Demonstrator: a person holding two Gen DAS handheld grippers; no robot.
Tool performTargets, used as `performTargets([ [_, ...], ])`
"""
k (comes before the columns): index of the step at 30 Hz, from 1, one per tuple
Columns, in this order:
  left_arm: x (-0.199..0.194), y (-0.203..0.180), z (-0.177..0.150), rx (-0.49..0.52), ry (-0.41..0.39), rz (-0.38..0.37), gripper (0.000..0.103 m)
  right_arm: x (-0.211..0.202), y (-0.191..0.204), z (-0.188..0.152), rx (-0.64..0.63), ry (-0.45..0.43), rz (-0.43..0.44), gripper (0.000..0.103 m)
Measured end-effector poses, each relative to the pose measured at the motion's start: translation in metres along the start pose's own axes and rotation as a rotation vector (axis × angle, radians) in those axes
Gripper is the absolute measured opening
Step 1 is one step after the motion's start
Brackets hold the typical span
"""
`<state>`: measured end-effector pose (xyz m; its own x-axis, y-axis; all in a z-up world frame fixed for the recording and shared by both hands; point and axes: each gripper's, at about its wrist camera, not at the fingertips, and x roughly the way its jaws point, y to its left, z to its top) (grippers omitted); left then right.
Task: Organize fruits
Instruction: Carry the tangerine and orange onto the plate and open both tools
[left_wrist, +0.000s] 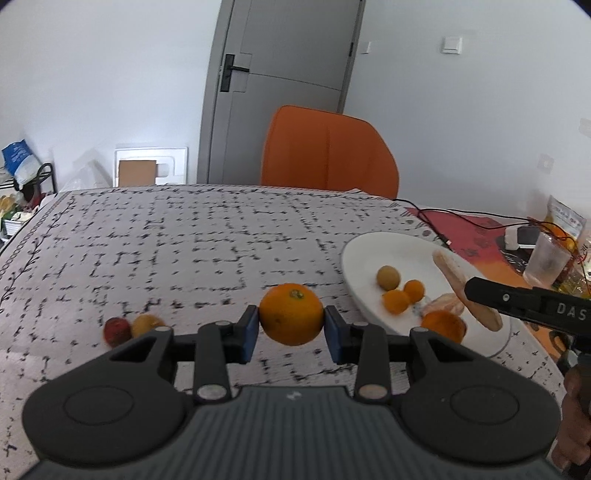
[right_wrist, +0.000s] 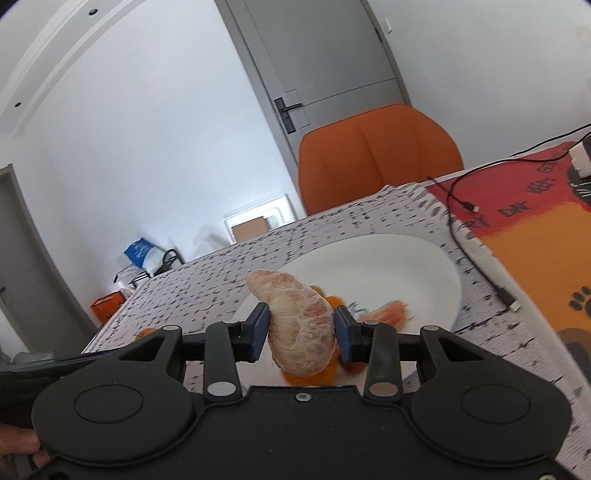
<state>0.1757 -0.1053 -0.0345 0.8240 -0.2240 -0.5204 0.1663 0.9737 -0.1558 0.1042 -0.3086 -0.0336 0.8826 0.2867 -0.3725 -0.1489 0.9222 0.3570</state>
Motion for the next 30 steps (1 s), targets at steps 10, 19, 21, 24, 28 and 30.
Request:
performTargets([
  [10, 0.012, -0.026, 0.007, 0.035, 0.003, -0.045, 0.036, 0.001, -0.025, 0.008, 0.013, -0.017, -0.052, 0.036],
  [19, 0.024, -0.044, 0.013, 0.058, 0.01, -0.065, 0.036, 0.008, -0.041, 0.015, 0.027, -0.032, -0.084, 0.039],
  [21, 0.027, -0.046, 0.014, 0.06, 0.013, -0.068, 0.036, 0.007, -0.041, 0.017, 0.015, -0.053, -0.107, 0.045],
  [24, 0.031, -0.052, 0.016, 0.069, 0.022, -0.072, 0.036, 0.0, -0.041, 0.018, 0.012, -0.083, -0.077, 0.05],
  [28, 0.033, -0.062, 0.017, 0.095, 0.026, -0.09, 0.037, -0.008, -0.045, 0.014, 0.044, -0.077, -0.061, 0.052],
  [30, 0.033, -0.067, 0.017, 0.104, 0.025, -0.091, 0.037, -0.009, -0.046, 0.01, 0.056, -0.065, -0.051, 0.054],
])
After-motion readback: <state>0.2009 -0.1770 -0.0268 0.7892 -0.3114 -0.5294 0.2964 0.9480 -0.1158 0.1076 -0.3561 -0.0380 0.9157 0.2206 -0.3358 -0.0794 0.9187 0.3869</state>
